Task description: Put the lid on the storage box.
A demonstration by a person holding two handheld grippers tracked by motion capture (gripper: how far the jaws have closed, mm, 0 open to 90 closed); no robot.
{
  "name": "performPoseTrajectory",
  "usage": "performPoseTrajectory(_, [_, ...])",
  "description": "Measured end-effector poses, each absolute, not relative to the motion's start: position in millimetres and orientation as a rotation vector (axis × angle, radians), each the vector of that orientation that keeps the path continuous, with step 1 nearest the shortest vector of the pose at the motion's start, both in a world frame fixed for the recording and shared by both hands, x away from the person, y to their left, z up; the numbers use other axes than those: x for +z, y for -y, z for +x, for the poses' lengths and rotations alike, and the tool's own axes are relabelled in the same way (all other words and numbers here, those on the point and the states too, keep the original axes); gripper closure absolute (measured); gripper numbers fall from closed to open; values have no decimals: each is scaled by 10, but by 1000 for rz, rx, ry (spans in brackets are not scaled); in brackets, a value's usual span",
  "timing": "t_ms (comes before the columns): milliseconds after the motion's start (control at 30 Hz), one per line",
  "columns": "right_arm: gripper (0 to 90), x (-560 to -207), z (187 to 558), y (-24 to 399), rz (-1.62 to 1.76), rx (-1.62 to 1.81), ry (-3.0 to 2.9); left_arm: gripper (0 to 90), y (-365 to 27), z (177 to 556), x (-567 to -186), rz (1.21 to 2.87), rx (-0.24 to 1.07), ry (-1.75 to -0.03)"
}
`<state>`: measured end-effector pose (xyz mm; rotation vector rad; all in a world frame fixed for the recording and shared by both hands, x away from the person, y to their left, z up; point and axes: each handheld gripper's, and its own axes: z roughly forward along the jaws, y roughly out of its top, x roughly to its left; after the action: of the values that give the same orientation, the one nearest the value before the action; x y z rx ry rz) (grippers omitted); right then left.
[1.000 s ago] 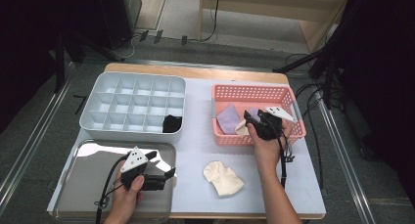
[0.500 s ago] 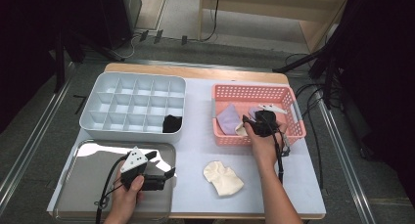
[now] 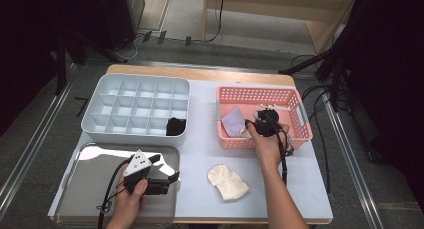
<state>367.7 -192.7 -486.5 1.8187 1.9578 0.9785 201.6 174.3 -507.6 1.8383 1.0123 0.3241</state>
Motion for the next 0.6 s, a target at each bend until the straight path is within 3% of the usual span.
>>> performPoseTrajectory(100, [601,-4864,3700,1928,1844,970,-1988,85,-1743,2016,-5076,1837,323,-1013])
performPoseTrajectory(267, [598,-4861,3703,1923,1850,962,-1992,85,-1743,2016,-5076,1839,324,-1012])
performPoseTrajectory(367, [547,-4849,3707,1924,1865,1028,-1981,85,-1743,2016,-5076,1838,324,-1012])
performPoseTrajectory(600, [559,-4851,3729,1861,1925,939,-1955,85,-1748,2014,-5075,1835,325,-1013])
